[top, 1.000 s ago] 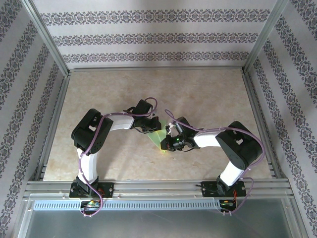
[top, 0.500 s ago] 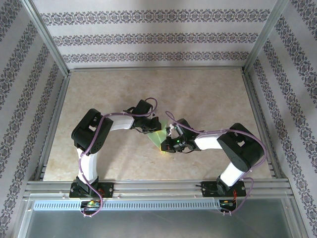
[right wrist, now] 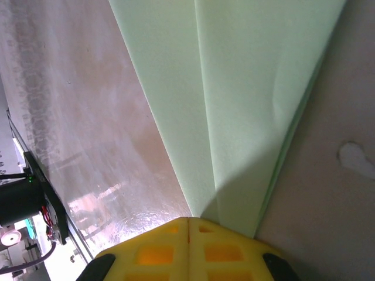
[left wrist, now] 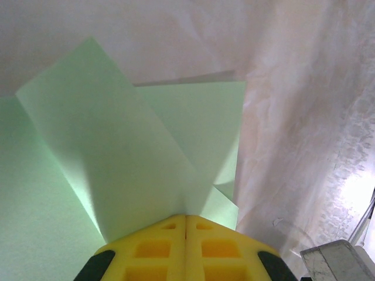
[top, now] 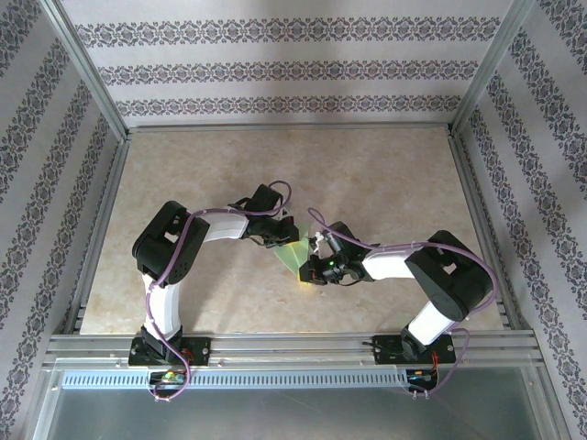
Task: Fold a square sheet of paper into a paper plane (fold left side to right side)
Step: Fourth fold the wing at the center of the table.
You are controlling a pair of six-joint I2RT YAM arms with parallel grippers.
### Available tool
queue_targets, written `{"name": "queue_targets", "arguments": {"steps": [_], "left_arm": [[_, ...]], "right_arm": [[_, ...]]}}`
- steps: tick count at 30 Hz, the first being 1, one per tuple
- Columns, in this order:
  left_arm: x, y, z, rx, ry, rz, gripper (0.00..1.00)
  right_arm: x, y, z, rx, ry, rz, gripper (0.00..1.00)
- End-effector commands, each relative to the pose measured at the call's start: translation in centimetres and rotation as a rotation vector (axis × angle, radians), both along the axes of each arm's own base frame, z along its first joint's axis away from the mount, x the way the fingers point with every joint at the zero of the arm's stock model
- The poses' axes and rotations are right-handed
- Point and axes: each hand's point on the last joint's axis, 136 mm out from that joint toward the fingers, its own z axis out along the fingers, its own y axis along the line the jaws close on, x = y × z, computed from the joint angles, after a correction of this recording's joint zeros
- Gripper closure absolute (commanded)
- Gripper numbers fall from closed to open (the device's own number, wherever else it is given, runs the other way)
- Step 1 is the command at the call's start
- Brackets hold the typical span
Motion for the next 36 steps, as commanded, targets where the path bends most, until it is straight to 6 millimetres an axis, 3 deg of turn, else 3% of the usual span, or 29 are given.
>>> {"name": "queue_targets", "arguments": {"steps": [1, 12, 18, 25, 28, 36], "left_arm": [[-1.4, 3.0, -4.5, 0.16, 0.088, 0.061, 0.98], [-1.4, 3.0, -4.5, 0.163, 0.088, 0.059, 0.98], [-1.3, 3.0, -4.5, 0.162, 0.09, 0.06, 0.98], [-1.2, 2.8, -4.4, 0.151, 0.087, 0.061, 0.98], [-1.2, 2.8, -4.4, 0.15, 0.088, 0.06, 0.98], [-1.2, 2.7, -4.4, 0.148, 0.087, 0.06, 0.98]], "right_arm": [[-3.9, -1.7, -2.1, -0.083, 0.139, 0.028, 0.93], [-4.1, -2.1, -2.2, -0.094, 0.14, 0.025, 0.93], [-3.9, -2.2, -1.3, -0.073, 0.128, 0.02, 0.93], [-1.4, -2.3, 3.9, 0.057, 0.031, -0.027, 0.93], [-0.6, -2.0, 5.3, 0.096, 0.005, -0.026, 0.92], [2.5, -0.1, 4.0, 0.047, -0.026, -0.059, 1.0]]}}
